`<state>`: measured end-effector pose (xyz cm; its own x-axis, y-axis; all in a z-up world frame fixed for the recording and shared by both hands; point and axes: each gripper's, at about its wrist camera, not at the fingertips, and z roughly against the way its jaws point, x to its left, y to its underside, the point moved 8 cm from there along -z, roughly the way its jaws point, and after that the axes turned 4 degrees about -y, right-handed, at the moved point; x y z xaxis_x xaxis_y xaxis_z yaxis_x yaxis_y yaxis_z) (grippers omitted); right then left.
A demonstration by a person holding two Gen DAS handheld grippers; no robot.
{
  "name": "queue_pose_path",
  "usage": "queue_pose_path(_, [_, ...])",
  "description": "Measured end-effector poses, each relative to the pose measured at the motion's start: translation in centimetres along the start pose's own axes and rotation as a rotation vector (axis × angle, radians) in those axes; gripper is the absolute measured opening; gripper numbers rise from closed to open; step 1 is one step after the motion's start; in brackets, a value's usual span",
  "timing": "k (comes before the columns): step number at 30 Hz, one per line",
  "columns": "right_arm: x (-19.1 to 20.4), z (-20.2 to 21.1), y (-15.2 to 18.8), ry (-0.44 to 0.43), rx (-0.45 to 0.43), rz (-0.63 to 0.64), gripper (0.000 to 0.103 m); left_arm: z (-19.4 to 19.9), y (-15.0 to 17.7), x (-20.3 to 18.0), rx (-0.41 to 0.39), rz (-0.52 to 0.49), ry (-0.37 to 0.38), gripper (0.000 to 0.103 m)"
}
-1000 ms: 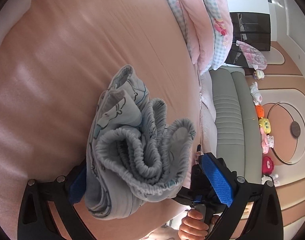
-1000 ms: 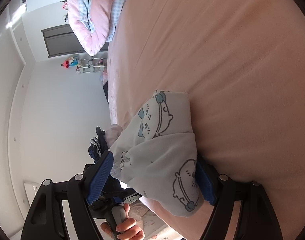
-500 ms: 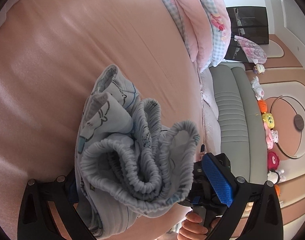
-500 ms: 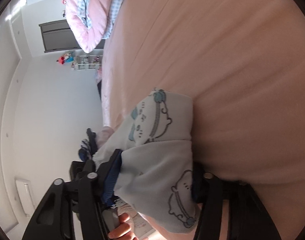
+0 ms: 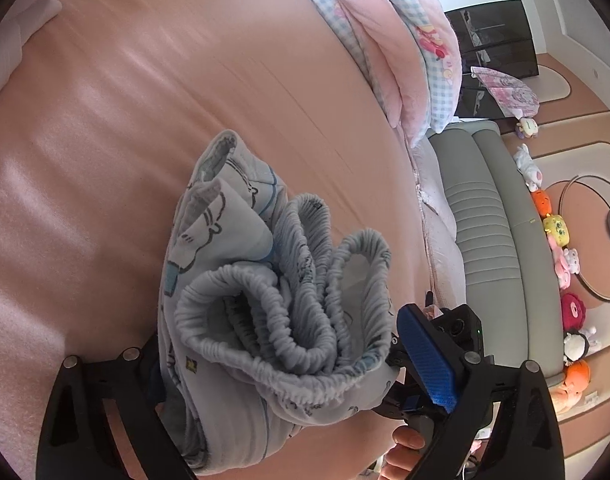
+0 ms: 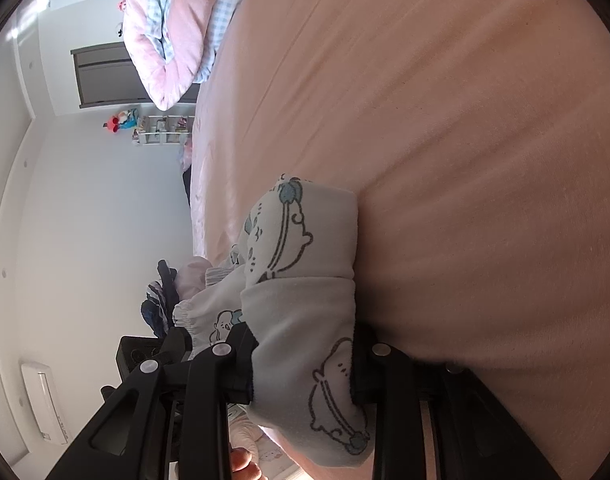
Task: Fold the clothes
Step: 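Lift the folded pants bundle with both grippers and carry it toward the clothes stack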
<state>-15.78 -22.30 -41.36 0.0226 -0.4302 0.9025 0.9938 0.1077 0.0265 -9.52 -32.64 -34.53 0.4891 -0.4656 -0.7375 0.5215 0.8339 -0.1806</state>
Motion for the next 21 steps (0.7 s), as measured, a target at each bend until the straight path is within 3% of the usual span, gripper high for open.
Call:
queue_pose_path(1, [0.0,0.1,0.1,0.006,-0.004,0.009,0.029,0.2,-0.1,0.5,0.001,0.023,-0.009,0.08])
queue_pose_path(3, [0.2,0.2,0.1,0.012,-0.008,0.02,0.033,0.6,0.0,1.7,0.003,0.059,-0.033,0.048])
queue_pose_path(4, [0.3,0.2,0.1,0.011,-0.007,0.025,0.037,0.7,0.1,2.2,0.001,0.074,-0.024,0.045])
queue_pose_path(7, [0.9,0.0,0.2,0.01,0.001,0.05,0.046,0.8,0.2,2.5,-0.016,0.074,0.003,0.042])
queue_pose_path(13, [2.4,-0.6,0.4,0.033,-0.006,0.111,0.071,0.3,0.7,1.2,-0.053,-0.042,-0.134,0.042])
queue_pose_path(18, [3.0,-1.3,1.2,0.174,-0.019,0.218,0.072,0.0,1.1,0.6,-0.09,-0.124,-0.219,0.042])
queue_pose_path(21, [2.9,-1.3,1.2,0.204,-0.04,0.216,0.072,-0.2,1.3,0.2,-0.102,-0.169,-0.278,0.042])
